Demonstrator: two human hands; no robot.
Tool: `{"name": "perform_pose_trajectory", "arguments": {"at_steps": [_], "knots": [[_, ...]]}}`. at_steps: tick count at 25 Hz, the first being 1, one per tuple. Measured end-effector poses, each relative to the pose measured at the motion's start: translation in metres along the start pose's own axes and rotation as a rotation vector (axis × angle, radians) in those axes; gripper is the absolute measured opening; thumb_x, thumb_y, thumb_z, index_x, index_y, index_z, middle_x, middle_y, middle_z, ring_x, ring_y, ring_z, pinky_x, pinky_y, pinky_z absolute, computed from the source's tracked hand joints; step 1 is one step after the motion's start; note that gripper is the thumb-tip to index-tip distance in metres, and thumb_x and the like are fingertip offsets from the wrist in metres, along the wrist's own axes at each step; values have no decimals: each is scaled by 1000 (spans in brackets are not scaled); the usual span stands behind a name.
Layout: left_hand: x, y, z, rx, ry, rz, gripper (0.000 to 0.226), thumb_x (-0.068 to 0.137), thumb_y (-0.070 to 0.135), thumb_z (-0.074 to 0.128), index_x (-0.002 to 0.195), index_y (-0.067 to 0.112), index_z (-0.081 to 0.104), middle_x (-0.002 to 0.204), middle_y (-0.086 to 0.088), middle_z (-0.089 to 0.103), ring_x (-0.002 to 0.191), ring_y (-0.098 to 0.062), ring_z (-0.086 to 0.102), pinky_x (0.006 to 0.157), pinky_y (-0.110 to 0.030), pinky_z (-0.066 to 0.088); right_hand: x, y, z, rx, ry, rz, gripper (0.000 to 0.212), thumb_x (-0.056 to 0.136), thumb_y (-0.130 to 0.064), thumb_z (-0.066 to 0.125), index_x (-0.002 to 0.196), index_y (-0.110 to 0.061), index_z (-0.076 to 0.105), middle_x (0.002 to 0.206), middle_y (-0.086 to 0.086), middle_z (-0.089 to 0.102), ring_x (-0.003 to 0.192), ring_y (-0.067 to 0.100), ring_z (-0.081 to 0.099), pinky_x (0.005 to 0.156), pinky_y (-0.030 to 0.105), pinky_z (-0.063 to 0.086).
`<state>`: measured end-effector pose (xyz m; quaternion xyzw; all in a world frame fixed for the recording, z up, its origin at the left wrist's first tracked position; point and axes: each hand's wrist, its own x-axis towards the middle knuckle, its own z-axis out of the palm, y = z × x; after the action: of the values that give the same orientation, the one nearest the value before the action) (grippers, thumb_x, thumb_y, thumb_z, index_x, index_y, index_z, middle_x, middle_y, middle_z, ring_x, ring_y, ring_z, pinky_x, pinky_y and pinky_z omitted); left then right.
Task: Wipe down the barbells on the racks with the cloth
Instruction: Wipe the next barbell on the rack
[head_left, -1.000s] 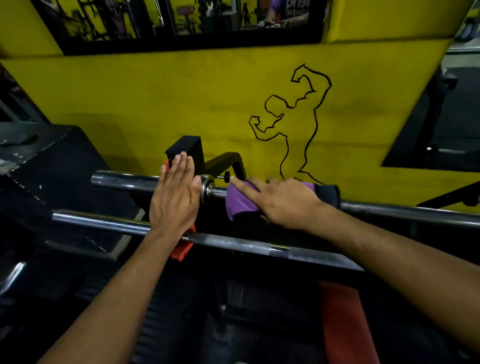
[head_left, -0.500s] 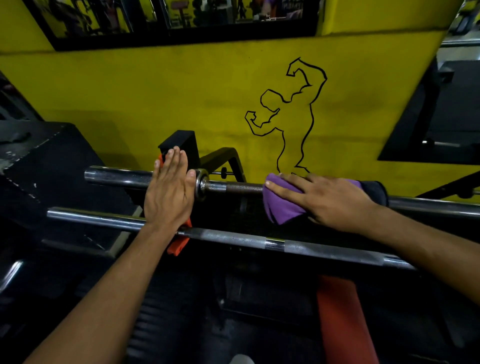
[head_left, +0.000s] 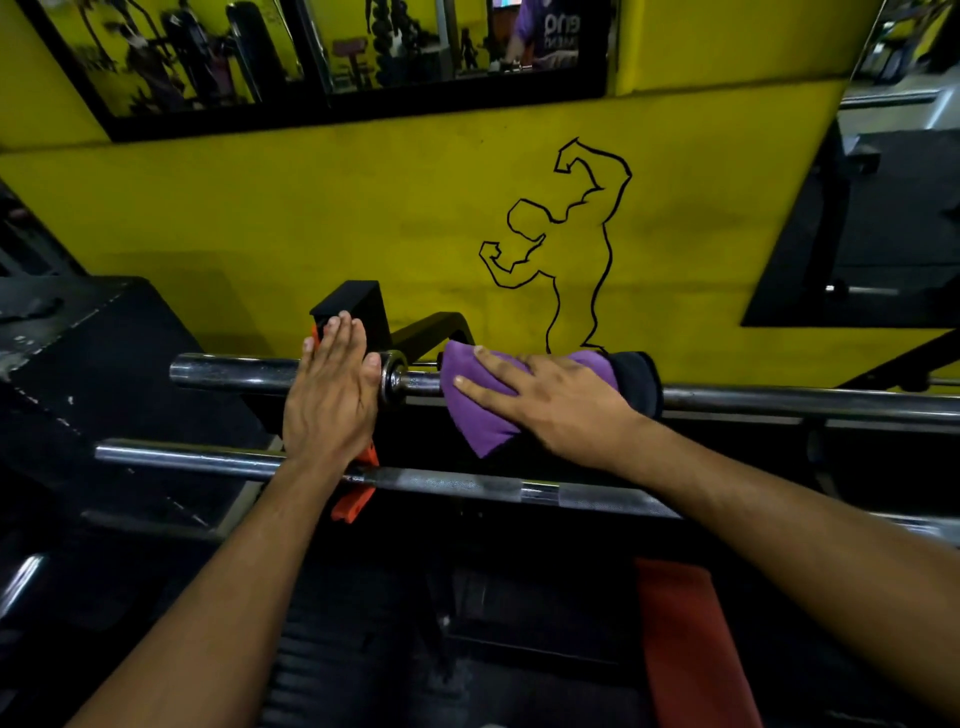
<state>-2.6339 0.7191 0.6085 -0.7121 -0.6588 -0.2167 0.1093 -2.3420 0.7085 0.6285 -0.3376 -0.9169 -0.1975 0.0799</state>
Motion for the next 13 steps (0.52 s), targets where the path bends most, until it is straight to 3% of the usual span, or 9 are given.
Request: {"name": "perform_pose_trajectory", "arguments": {"at_steps": [4, 8, 11, 13], "knots": [[-1, 0, -1, -6, -11, -9, 71, 106, 50, 0, 159, 6, 18, 168, -10, 17, 156, -15, 9, 128, -38, 4, -57, 22, 1, -17, -28, 126, 83, 91, -18, 55, 160, -34, 11, 167, 7, 18, 129, 35, 50, 100, 48, 46], [0, -1, 1, 3, -9, -14, 72, 105, 50, -2, 159, 7, 17, 168, -9, 17, 156, -15, 9, 128, -38, 4, -101, 24, -6, -33, -23, 219, 77, 81, -23, 45, 157, -28, 31, 165, 4, 28, 142, 38, 39, 114, 52, 32], [0, -1, 2, 1, -7, -15, 72, 105, 50, -1, 159, 7, 18, 167, -10, 19, 156, -16, 11, 128, -38, 4, -115, 2, -6, 130, -35, 325, 83, 74, -24, 47, 156, -26, 35, 165, 1, 28, 152, 36, 22, 120, 58, 21], [0, 0, 2, -1, 1, -12, 72, 105, 50, -1, 159, 6, 19, 167, -10, 19, 156, -17, 12, 128, -38, 5, -126, -20, -3, 361, 73, 437, 83, 71, -23, 43, 153, -24, 41, 164, -3, 30, 154, 32, 17, 122, 56, 17]]}}
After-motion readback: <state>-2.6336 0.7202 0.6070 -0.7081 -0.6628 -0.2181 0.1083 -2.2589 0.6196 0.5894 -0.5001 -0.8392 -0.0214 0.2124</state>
